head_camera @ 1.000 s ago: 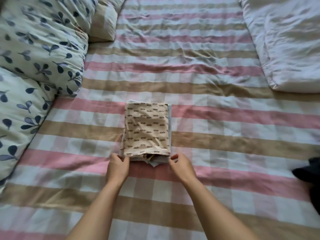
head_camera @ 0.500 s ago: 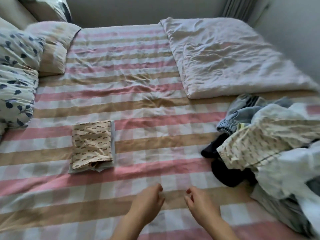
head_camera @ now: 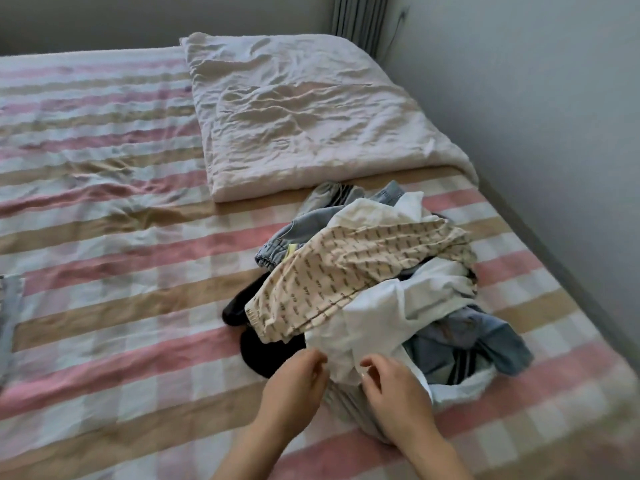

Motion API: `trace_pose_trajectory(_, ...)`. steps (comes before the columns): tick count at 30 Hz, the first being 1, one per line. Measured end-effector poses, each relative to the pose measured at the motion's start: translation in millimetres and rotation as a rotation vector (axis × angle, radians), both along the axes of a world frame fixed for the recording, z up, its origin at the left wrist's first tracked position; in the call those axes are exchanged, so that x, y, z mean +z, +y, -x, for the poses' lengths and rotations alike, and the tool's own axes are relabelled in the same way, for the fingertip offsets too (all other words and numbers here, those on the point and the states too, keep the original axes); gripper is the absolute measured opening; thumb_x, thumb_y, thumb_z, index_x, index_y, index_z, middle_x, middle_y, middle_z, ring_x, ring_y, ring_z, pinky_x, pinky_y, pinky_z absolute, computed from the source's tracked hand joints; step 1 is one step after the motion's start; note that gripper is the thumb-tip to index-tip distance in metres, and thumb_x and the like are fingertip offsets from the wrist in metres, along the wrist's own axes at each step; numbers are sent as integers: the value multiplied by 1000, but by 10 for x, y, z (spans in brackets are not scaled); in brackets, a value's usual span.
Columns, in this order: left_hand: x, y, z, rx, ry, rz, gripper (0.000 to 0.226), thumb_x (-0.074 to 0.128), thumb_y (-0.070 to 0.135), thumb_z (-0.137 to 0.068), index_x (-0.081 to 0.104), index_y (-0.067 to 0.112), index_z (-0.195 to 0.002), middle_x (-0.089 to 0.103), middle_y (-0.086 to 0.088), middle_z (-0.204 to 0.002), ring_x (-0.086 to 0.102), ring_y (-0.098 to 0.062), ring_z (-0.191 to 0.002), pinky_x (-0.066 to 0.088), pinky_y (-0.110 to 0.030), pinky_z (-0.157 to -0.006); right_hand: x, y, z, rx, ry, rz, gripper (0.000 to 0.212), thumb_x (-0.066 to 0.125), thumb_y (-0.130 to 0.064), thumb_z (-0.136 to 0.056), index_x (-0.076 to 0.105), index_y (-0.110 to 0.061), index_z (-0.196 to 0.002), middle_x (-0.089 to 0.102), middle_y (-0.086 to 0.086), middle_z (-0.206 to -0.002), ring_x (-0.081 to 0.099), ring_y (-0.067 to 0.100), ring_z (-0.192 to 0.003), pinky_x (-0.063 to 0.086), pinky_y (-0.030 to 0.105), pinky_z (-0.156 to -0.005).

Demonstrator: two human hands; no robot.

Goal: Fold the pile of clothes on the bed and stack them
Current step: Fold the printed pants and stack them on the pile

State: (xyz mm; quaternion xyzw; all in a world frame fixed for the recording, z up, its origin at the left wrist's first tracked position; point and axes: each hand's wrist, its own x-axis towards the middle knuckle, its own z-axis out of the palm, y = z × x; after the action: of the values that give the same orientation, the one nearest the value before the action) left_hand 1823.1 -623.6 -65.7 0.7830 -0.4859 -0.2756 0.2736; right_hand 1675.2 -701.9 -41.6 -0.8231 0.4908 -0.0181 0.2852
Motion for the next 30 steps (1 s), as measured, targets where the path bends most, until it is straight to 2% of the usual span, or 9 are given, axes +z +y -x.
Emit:
trace_pose_trajectory(2, -97, -196, 47, 122, 23, 68, 15, 58, 18, -87, 60, 18, -101, 53, 10, -93, 55, -12, -89, 44, -23, -74, -94, -168, 78, 10, -24, 24, 18, 46, -29, -93, 58, -26, -107, 59, -7, -103, 52, 12, -99, 39, 24, -78)
trace_pose_trajectory(7, -422, -435, -230, 409, -83, 67, 31, 61, 2, -80, 59, 7, -110, 54, -9, -110, 49, -27, -108, 43, -34, -86, -369, -443, -197, 131, -108, 116, 23, 48, -25, -92, 59, -22, -112, 57, -5, -111, 47, 14, -105, 38, 22, -88)
trace_pose_trajectory(10, -632, -456, -396, 448, -151, -73, 40, 63, 7, -76, 54, 12, -115, 45, -11, -121, 38, -31, -118, 37, -41, -94, -515, -572, -541, 196, -137, 249, 24, 56, -22, -87, 61, -20, -111, 57, 0, -113, 47, 20, -106, 42, 29, -86)
trace_pose_trajectory(13, -774, -452, -454, 418, -203, -134, 43, 62, 6, -73, 54, 16, -115, 40, -8, -126, 33, -30, -120, 33, -43, -97, -655, -703, -784, 237, -83, 293, 34, 57, -25, -86, 56, -26, -120, 51, -1, -121, 40, 21, -113, 36, 31, -90)
trace_pose_trajectory(16, -795, -441, -493, 426, -256, -73, 29, 58, 2, -77, 62, 13, -103, 52, -7, -118, 40, -29, -114, 34, -40, -88, -744, -767, -926, 253, -2, 307, 32, 57, -29, -86, 56, -32, -119, 48, -4, -122, 35, 20, -113, 31, 32, -90)
trace_pose_trajectory(21, -539, -297, -635, 411, -229, 130, 9, 59, 1, -79, 63, 6, -85, 65, -8, -92, 57, -30, -92, 41, -40, -78, -657, -750, -1033, 216, 42, 354, 15, 56, -35, -88, 65, -30, -99, 53, -6, -114, 38, 20, -110, 27, 34, -86)
trace_pose_trajectory(24, -219, -134, -761, 384, -216, 249, 8, 60, -1, -81, 64, 5, -84, 68, -8, -86, 61, -29, -82, 45, -39, -76, -446, -637, -1119, 190, -88, 361, 8, 59, -28, -87, 64, -24, -91, 58, -5, -104, 46, 21, -104, 27, 37, -93)
trace_pose_trajectory(26, 48, 20, -880, 368, -211, 342, 7, 61, -1, -82, 65, 3, -84, 68, -8, -81, 61, -30, -74, 45, -38, -70, -214, -493, -1217, 174, -236, 378, 2, 62, -19, -86, 63, -18, -86, 63, -3, -89, 55, 22, -91, 32, 43, -94)
trace_pose_trajectory(30, 606, 488, -1215, 385, -146, 452, 9, 57, 11, -83, 66, 8, -85, 62, 4, -76, 57, -18, -66, 42, -21, -61, 314, -94, -1463, 241, -461, 337, 5, 64, -9, -84, 61, -12, -82, 62, 0, -74, 57, 23, -69, 45, 40, -71)
